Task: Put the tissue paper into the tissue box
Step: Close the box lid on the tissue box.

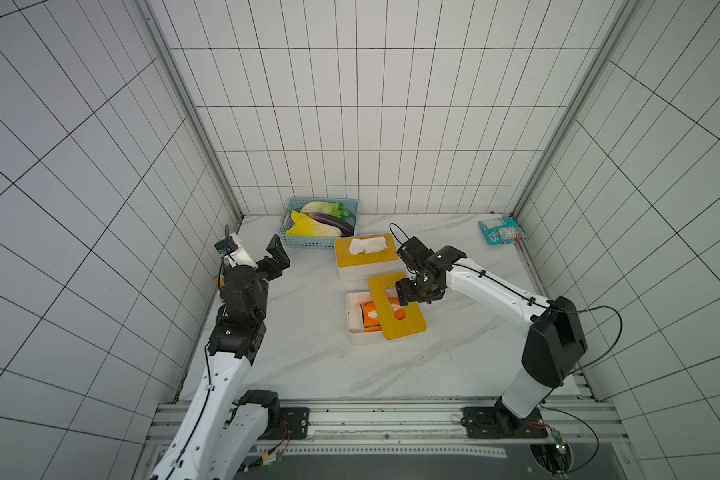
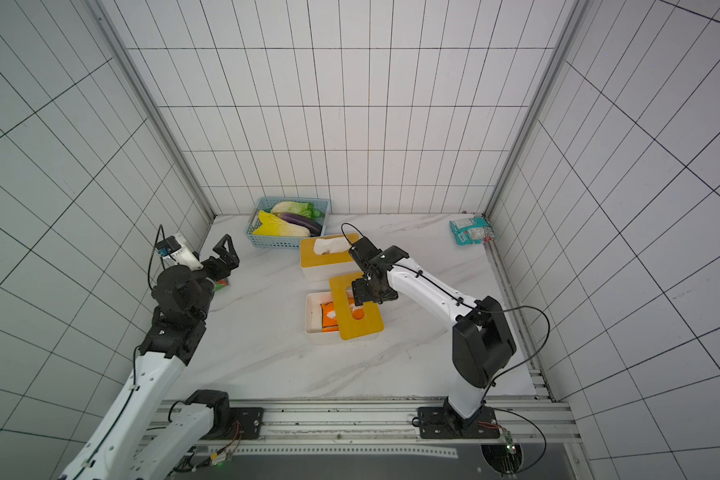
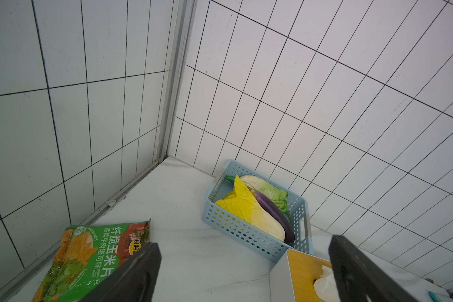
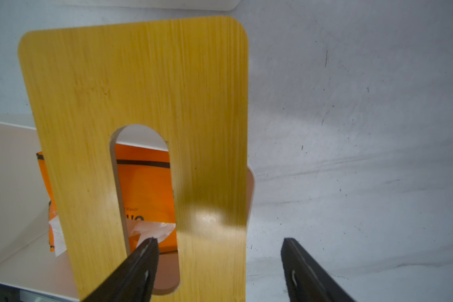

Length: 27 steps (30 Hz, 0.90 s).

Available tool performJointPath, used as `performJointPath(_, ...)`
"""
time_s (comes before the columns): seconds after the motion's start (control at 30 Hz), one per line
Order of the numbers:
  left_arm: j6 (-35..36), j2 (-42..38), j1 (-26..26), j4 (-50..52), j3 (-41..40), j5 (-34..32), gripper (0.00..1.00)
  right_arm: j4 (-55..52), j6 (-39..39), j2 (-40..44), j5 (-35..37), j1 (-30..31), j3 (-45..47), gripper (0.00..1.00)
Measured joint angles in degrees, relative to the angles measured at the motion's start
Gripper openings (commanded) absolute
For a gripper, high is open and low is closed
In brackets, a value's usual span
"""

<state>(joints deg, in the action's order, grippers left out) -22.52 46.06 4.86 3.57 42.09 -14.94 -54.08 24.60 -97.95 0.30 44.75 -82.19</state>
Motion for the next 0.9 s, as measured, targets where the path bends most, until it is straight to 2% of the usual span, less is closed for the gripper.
performJointPath(0.2,0.0,0.0,0.0,0.0,0.0,0.0,0.98,0.0,0.0,-2.0,0.1,0.0,0.0,0.77)
performJointPath(0.47,0.0,0.0,0.0,0.0,0.0,0.0,0.98,0.1,0.0,-3.9,0.9,0.0,0.0,0.71)
performJointPath(0.73,0.0,0.1,0.0,0.0,0.0,0.0,0.98,0.5,-0.3,-4.7,0.9,0.4,0.0,0.55)
performJointPath(0.9,0.0,0.2,0.0,0.0,0.0,0.0,0.98,0.5,-0.4,-4.7,1.3,0.4,0.0,0.5)
